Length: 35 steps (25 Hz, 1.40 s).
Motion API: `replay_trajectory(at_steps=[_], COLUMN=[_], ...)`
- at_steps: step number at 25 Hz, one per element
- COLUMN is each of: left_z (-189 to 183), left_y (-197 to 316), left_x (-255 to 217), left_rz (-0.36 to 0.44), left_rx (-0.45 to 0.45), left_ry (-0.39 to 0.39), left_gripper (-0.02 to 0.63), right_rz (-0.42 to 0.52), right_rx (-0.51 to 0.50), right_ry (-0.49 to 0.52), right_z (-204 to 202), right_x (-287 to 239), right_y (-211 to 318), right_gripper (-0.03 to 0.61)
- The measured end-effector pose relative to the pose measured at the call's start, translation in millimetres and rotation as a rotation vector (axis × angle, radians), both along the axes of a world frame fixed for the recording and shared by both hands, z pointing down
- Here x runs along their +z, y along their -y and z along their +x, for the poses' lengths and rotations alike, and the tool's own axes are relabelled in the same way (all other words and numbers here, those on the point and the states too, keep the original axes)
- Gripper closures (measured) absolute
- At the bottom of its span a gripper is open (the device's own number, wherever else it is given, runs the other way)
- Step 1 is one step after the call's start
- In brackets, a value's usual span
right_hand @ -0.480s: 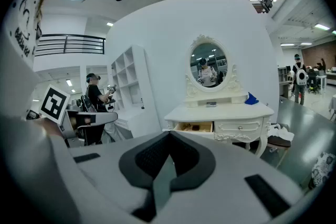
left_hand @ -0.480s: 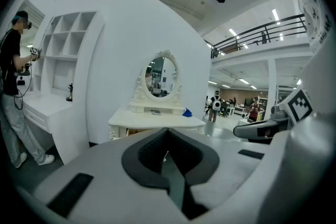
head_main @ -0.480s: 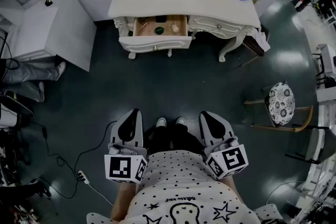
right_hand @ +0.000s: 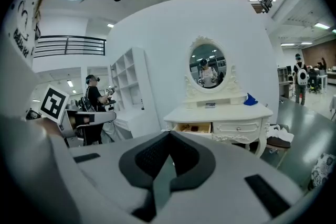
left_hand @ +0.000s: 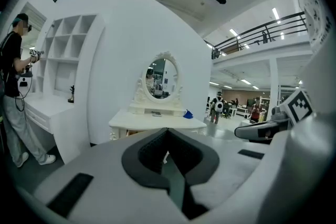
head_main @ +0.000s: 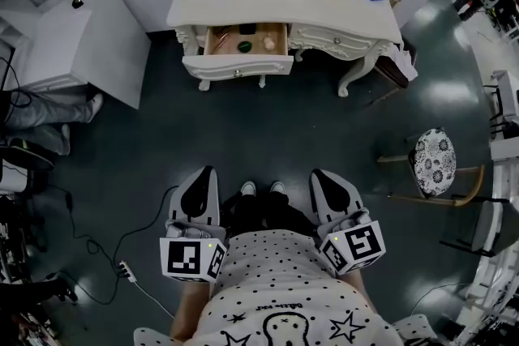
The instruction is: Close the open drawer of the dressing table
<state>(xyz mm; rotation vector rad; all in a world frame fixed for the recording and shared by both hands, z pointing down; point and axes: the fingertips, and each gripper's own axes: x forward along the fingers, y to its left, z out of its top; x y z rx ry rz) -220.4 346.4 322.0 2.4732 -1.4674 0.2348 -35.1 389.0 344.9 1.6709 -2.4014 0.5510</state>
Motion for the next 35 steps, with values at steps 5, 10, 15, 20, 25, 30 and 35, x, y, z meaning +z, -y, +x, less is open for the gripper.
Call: replay_trajectory(at_steps=[5,10,15,20,25,30,35], left_z=[13,24,29,29,30,30,29], left_y=[-3,-3,3,12,25,57,112], left_x=[-2,-6,-15,-23,-15,-6,-15], left_rz=[0.009,0.033,0.103,0.143,0.123,0.099,0.107], left_rx=[0.011,0.008,-0.012,-0.049,-0.053,-0.040,-0.021], left_ry=[-0.007,0.002,0.016,0.014,0.019,0.011,-0.005], left_gripper=[0.601,0.601,0.601,0.601,0.601,0.601,0.601], right_rz=[0.003,0.021,0.047,0.034,0.007,-0.009,0.002], right_rx=[0.008,0.009,-0.005,0.010,0.020,0.013,0.005], right_ry=[-0.007,-0.002,0.059,0.052,0.049,0.044,0.030], right_z=[12,26,41,57,62,55,46], right_x=[0,-2,0,7,14,17,2], right_y=[-4,-7,-13,-15,-6,28,81], right_gripper=[0.569,0.569,0.569,0.569,0.569,0.569,0.569])
